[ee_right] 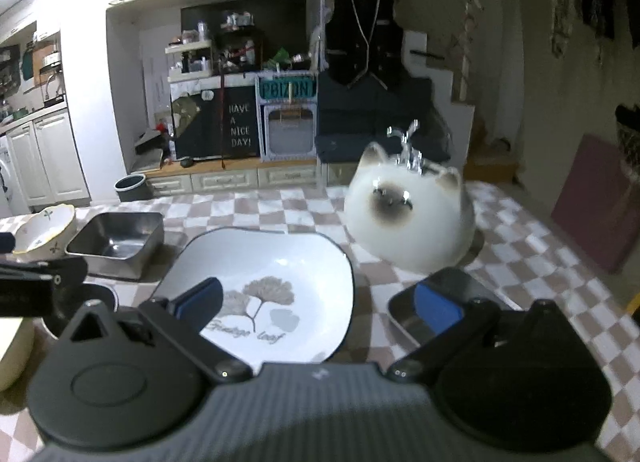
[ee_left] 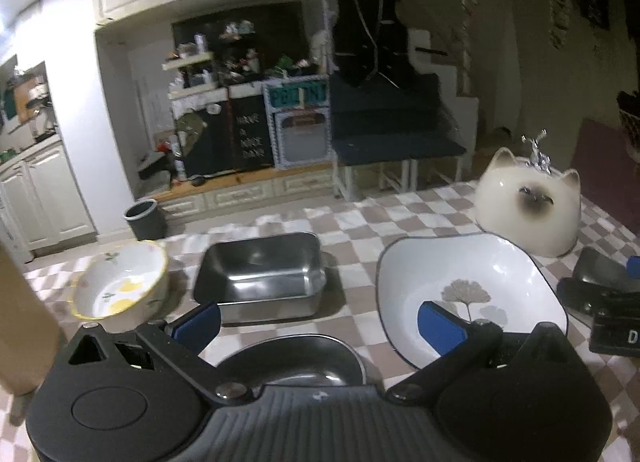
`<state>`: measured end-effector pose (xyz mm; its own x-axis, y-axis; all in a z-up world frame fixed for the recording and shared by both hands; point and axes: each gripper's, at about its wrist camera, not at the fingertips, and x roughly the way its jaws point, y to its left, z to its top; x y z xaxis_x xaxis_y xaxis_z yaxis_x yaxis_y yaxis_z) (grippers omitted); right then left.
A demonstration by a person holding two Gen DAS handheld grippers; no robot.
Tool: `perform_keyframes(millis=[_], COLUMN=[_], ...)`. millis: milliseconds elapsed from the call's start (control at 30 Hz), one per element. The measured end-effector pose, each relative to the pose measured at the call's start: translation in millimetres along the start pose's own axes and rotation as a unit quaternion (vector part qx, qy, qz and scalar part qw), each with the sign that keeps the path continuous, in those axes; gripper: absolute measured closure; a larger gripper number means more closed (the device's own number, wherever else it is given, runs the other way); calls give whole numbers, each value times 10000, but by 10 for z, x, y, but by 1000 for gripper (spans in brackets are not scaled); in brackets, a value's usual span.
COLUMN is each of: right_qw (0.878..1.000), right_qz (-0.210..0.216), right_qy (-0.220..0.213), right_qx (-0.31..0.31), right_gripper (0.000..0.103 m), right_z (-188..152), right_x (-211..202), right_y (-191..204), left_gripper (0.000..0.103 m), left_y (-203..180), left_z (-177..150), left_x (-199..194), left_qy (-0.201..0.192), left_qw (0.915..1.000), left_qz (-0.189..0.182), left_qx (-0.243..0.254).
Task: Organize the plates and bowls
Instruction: 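Move both grippers toward the white ginkgo-leaf plate, then close the left gripper on the plate rim while the right gripper closes on it too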
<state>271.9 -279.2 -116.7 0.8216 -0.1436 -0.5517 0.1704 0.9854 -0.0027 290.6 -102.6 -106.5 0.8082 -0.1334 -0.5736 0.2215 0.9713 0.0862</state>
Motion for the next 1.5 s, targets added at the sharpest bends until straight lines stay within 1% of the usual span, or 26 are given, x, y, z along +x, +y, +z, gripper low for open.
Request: perform_keyframes(millis=[67,167,233,300,367,433,467,533,567,600,633,700,733,800,867,900,933,967,1000,1033,1100,1133,1233,1300,1367,1500], right_qw=[10000,9996,9988,9973,9941,9888,9861,9840,9834,9824,9809,9810,9798,9771,9758,9749,9747,9745,9745,9740,9721,9708,9691,9691,9696,9700], right_qz=[-31,-62,-46,28,104,417,572,645,654,658,648,607,608,599,505,462,388,365,368,380,440,479,528,555,564,556], right_qy=[81,219,334,353,404,474,519,652,740,826,935,878,881,886,965,1027,1083,1124,1161,1195,1202,1191,1241,1287,1292,1289], right_qx=[21,139,357,646,1001,1355,1469,1525,1522,1541,1577,1619,1687,1837,1896,1919,1916,1906,1886,1889,1966,2026,2066,2029,2001,1986], right_gripper=[0,0,0,1,7,22,25,40,44,52,55,59,62,63,67,70,72,75,79,85,91,92,94,95,95,95], right_z=[-3,25,47,70,90,104,106,102,94,84,70,66,75,72,62,48,31,9,-3,-13,-23,-24,-34,-46,-40,-20], right_x=[107,242,336,413,495,567,608,693,743,783,836,860,881,906,944,969,993,980,997,1010,1025,1036,1048,1074,1082,1092], right_y=[-18,-70,-137,-209,-285,-358,-380,-385,-379,-367,-362,-373,-388,-435,-466,-494,-502,-548,-559,-570,-599,-615,-616,-609,-610,-592], left_gripper=[0,0,0,0,0,0,0,0,0,0,0,1,3,17,25,30,33,38,43,45,53,55,65,80,89,90], left_y=[-15,-19,8,49,82,93,96,113,128,147,179,256,282,324,324,320,313,308,304,295,290,294,289,293,287,278], left_z=[-7,-5,2,11,29,52,68,105,124,136,144,156,164,174,190,193,195,195,191,187,176,170,170,161,152,129], left_x=[113,250,333,411,480,526,551,594,615,623,630,666,695,747,779,795,818,847,876,904,955,969,1007,1050,1100,1176], left_qy=[104,160,191,173,199,239,253,304,344,358,356,452,529,651,728,735,761,803,851,899,977,1001,995,1032,1108,1173], left_qw=[9999,9999,9995,9977,9955,9946,9945,9941,9933,9923,9903,9823,9781,9702,9676,9680,9685,9689,9686,9678,9668,9667,9678,9674,9669,9651], left_qz=[-25,-31,-200,-449,-618,-670,-697,-813,-909,-1008,-1151,-1509,-1626,-1822,-1878,-1866,-1858,-1840,-1847,-1874,-1892,-1893,-1863,-1847,-1808,-1839], left_qx=[25,-16,-182,-476,-693,-760,-740,-649,-621,-633,-695,-1012,-1184,-1460,-1524,-1511,-1472,-1445,-1431,-1421,-1411,-1404,-1372,-1390,-1420,-1449])
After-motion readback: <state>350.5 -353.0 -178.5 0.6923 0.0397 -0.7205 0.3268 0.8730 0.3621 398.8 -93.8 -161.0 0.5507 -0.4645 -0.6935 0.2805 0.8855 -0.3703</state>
